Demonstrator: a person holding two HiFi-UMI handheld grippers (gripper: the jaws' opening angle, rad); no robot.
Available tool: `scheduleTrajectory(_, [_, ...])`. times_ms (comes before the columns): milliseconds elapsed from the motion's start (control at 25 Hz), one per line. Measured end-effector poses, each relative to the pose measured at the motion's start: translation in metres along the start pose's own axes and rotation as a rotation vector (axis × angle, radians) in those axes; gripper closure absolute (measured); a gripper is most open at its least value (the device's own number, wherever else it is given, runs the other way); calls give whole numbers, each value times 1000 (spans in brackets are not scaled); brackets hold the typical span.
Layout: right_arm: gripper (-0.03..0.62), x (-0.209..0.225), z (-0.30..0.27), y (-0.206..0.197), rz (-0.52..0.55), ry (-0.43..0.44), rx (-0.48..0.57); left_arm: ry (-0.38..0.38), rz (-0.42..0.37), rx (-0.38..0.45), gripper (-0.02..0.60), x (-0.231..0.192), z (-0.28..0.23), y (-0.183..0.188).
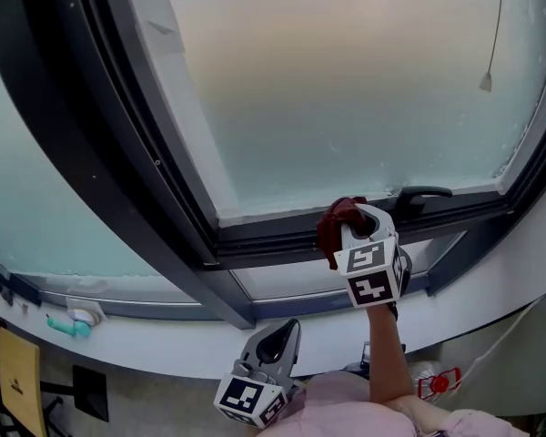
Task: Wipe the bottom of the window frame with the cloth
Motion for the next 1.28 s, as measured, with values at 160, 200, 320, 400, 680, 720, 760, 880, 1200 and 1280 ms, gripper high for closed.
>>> scheduleTrajectory(160, [536,-60,7,32,82,133,120,33,15,14,584,-9,16,-3])
scheduleTrajectory(200, [536,-76,9,39,108,161,143,44,16,15,584,-12,21,-3])
scheduleTrajectory(320, [536,-119,10,56,170,236,191,86,30,20,584,-22,36,-5])
scheduleTrajectory(400, [536,-144,8,62,204,282,203,120,40,21,584,-28,46,-7])
scheduleTrajectory(680, [534,-194,-6,74,295,328,213,221,51,27,584,-45,73,-9])
scheduleTrajectory(720, [534,-197,-7,75,310,316,209,233,54,30,584,-47,75,-9])
scheduleTrajectory(760, [535,-199,-9,76,324,299,203,243,57,33,584,-50,77,-9])
scheduleTrajectory(880, [536,-204,-10,76,358,246,208,255,69,43,584,-54,75,-8])
scheduleTrajectory(1200, [537,-206,-8,72,394,252,239,238,57,35,584,-53,58,0])
scheduleTrajectory(1280, [537,-206,-7,72,394,262,244,235,58,36,583,-53,55,1])
Point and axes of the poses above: the fingertips, and each gripper's own axes: z backward along the fingers, x to its right, y out of its top, the point moved 7 cm from there along z, backward along the fingers, and after that the axes turned 10 degrees about -x, right-handed, at the moved point
